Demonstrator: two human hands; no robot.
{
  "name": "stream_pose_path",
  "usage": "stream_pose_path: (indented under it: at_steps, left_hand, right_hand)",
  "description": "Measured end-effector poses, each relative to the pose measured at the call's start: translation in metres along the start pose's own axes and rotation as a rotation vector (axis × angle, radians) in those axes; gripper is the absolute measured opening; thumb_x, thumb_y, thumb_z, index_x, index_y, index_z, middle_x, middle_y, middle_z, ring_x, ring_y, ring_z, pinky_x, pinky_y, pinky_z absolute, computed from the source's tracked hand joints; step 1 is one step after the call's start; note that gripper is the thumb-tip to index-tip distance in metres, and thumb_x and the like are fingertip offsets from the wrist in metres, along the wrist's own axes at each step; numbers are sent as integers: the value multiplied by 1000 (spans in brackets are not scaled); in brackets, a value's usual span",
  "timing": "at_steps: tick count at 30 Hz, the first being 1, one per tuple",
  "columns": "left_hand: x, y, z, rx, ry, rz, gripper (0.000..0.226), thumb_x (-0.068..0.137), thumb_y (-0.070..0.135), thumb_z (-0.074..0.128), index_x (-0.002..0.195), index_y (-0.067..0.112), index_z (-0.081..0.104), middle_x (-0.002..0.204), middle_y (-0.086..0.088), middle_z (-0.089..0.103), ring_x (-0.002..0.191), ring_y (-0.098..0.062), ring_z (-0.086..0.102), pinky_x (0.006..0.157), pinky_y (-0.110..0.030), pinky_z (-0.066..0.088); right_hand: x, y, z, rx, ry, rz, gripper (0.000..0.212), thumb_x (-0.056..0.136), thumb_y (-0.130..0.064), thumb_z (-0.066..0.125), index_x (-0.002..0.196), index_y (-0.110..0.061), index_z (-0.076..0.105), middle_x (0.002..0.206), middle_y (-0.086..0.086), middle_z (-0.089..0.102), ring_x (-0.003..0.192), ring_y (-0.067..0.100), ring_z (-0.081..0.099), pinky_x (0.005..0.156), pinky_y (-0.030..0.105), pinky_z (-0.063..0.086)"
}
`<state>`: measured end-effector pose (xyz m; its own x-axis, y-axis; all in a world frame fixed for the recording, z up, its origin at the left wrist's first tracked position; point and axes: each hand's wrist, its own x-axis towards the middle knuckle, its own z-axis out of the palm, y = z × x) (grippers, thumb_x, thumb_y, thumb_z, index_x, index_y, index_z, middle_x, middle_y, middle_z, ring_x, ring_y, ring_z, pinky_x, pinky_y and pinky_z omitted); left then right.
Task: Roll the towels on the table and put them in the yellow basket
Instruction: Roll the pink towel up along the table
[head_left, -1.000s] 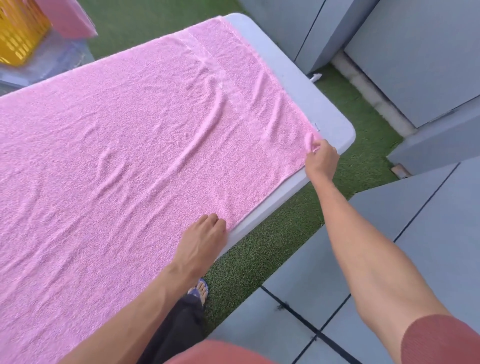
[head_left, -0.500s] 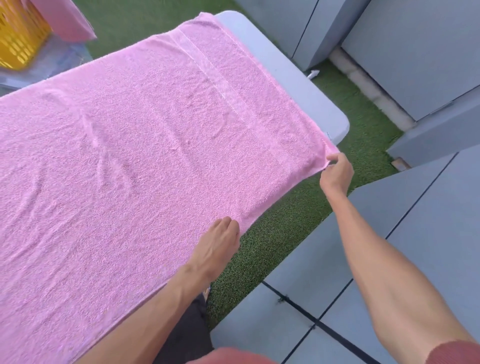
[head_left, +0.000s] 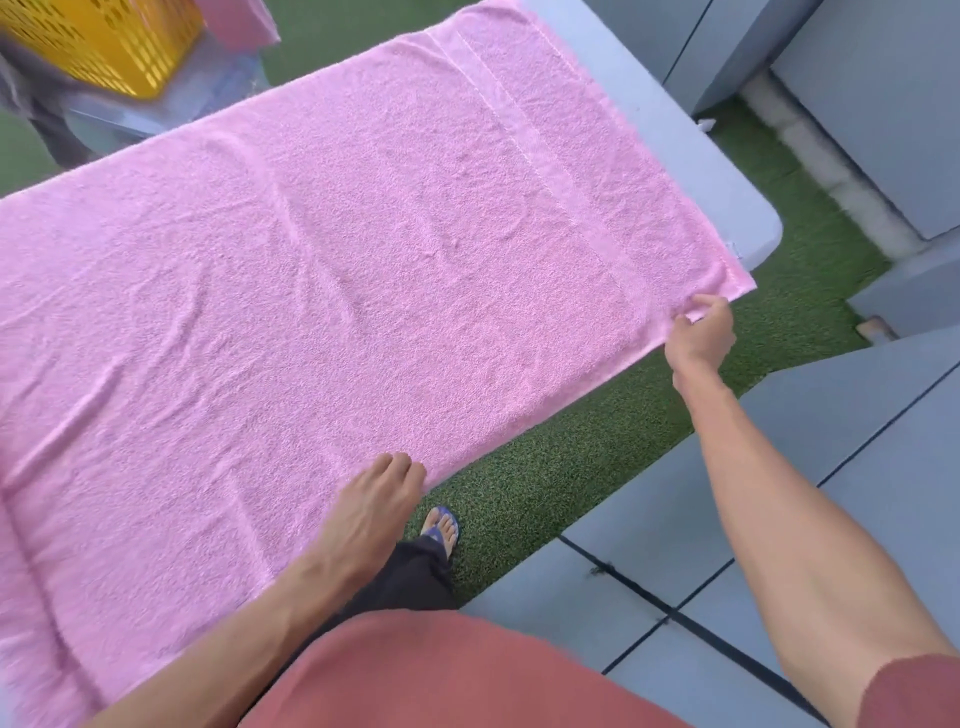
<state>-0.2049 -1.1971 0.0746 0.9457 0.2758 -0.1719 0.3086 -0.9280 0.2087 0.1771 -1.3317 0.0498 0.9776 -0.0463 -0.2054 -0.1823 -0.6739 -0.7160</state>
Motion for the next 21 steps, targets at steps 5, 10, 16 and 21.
stream_pose_path:
  at_steps: [5,10,16,21]
  left_hand:
    - [12,18,5,-109,-2,9,36,63,-3,78,75,15,49,70,1,50,61,-14,49,46,-24,39]
    - [-14,-4,-3,-307,66,-4,10,87,9,62,93,12,54,89,0,51,76,-11,44,57,-23,44]
    - [-134,-88,12,-217,-13,-160,38,87,55,45,89,18,54,90,6,50,80,-15,53,59,-27,50]
    - [-192,-131,18,-89,14,-104,35,83,52,44,87,18,53,85,6,49,76,-15,51,58,-28,50]
  right_hand:
    - [-7,0,-23,-113,93,-25,30,92,10,45,114,-4,59,125,11,59,114,22,58,87,18,43]
    - [-62,-2,-4,-341,-50,-273,34,91,-25,60,123,-15,54,130,12,48,119,28,47,99,38,41]
    - [-197,10,61,-694,-369,-833,50,94,-52,42,137,-25,40,152,10,29,143,29,22,114,56,23]
    - [-283,3,99,-751,-529,-901,70,93,-68,21,153,-31,12,160,8,-6,148,24,-9,116,56,-3]
